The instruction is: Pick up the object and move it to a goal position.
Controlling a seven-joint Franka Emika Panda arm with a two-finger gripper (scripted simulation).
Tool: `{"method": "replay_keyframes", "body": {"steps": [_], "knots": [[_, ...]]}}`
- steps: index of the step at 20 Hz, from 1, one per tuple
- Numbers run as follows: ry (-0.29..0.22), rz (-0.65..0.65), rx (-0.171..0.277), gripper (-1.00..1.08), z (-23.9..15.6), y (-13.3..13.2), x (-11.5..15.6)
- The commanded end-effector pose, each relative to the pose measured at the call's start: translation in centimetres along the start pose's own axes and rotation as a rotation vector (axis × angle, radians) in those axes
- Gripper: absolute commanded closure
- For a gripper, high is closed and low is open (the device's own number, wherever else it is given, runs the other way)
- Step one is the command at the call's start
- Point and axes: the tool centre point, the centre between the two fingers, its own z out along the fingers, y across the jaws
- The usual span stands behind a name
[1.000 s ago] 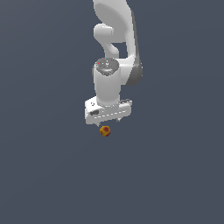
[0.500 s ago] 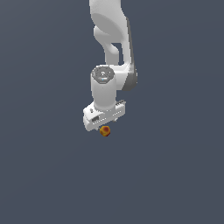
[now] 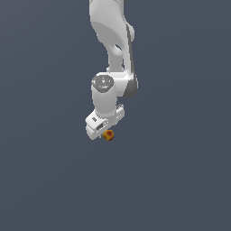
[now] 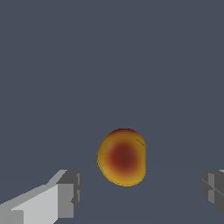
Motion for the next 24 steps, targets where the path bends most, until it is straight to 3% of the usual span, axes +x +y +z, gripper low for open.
{"method": "replay_keyframes", "body": {"steps": [1,15,24], "knots": [[0.001,-0.040,0.001,-0.92,0.4,0.0,-0.2],[0.001,-0.100,0.004,-0.92,1.5,0.1,-0.5],[0.001,-0.103,0.004,-0.92,5.4,0.0,-0.6]]}}
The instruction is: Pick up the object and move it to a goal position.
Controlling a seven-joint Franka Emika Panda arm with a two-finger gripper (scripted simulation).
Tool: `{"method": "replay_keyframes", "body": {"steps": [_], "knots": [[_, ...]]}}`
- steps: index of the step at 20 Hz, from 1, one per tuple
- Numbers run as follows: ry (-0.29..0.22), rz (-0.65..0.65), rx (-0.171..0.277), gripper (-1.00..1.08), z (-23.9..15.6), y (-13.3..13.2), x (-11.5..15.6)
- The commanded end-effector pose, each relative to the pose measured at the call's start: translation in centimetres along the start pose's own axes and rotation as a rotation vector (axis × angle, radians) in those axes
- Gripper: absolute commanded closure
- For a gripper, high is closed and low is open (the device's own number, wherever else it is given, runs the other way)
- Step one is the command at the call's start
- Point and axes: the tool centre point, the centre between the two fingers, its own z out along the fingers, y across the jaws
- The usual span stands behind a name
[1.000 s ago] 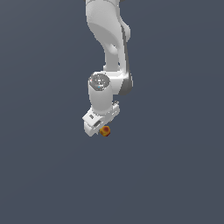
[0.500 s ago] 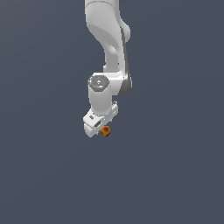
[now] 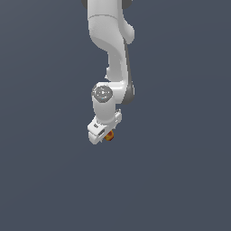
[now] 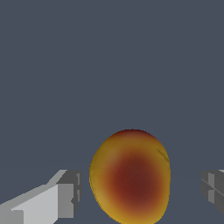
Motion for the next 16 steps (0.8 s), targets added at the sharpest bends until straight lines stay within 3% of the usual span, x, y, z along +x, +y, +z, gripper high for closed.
{"method": "replay_keyframes", "body": {"steps": [1,5,6,16], "knots": [[0.000,-0.001,-0.001,-0.92,0.95,0.00,0.02],[0.000,-0.001,-0.001,-0.92,1.40,0.09,0.06],[0.000,-0.001,-0.001,1.08,1.40,0.09,0.06],[0.001,-0.001,-0.001,1.08,1.32,0.09,0.07]]}}
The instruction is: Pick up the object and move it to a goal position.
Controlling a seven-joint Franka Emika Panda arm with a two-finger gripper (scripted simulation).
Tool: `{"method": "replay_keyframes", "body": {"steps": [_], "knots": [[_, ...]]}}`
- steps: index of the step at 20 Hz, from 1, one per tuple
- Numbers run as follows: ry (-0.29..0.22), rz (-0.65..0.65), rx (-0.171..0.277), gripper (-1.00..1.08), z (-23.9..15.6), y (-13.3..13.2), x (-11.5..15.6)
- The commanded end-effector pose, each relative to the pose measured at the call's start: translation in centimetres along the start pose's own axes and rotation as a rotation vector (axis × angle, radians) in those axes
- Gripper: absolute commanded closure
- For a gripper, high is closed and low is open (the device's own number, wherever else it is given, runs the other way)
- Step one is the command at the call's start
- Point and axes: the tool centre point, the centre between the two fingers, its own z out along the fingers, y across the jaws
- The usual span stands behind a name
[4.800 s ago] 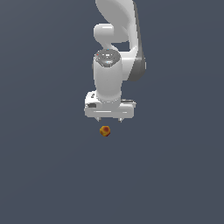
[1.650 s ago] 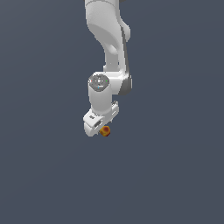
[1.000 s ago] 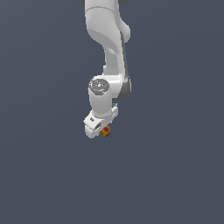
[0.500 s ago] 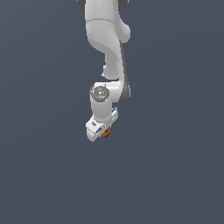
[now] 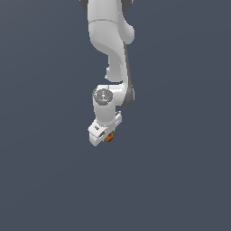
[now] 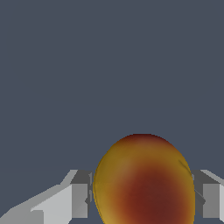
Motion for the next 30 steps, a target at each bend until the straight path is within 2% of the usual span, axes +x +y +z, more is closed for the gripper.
{"method": "replay_keyframes", "body": {"steps": [1,5,9,13,20,25,30], "knots": [[0.001,0.002,-0.002,1.08,0.0,0.1,0.0],[0.020,0.020,-0.035,1.08,-1.5,1.4,0.6],[0.062,0.059,-0.109,1.08,-5.0,4.0,1.7],[0.123,0.115,-0.214,1.08,-10.3,7.3,2.9],[0.248,0.232,-0.433,1.08,-22.5,12.4,3.7],[0.325,0.305,-0.570,1.08,-30.5,14.1,3.1],[0.378,0.359,-0.670,1.08,-36.3,14.6,2.1]]}}
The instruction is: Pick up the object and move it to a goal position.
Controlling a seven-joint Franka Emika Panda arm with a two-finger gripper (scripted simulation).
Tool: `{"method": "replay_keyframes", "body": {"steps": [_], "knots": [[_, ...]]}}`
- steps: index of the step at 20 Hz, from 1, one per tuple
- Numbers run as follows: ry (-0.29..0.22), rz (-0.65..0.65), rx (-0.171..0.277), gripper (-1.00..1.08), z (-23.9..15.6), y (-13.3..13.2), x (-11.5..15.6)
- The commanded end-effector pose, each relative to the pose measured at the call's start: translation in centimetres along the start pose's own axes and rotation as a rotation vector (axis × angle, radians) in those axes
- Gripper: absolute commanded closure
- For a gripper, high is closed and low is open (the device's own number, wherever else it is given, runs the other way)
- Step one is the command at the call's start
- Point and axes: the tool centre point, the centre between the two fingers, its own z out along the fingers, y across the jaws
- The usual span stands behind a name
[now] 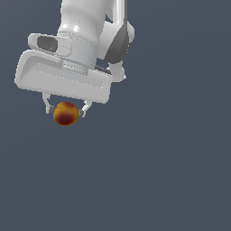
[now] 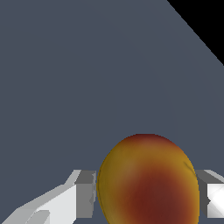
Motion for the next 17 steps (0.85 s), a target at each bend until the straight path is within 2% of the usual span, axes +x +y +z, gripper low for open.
{"method": "replay_keyframes", "body": {"steps": [1,9,17], "knots": [[0.025,0.024,-0.044,1.08,-1.9,1.6,0.7],[0.063,0.062,-0.123,1.08,-5.5,4.1,1.7],[0.073,0.072,-0.146,1.08,-6.6,4.8,1.9]]}}
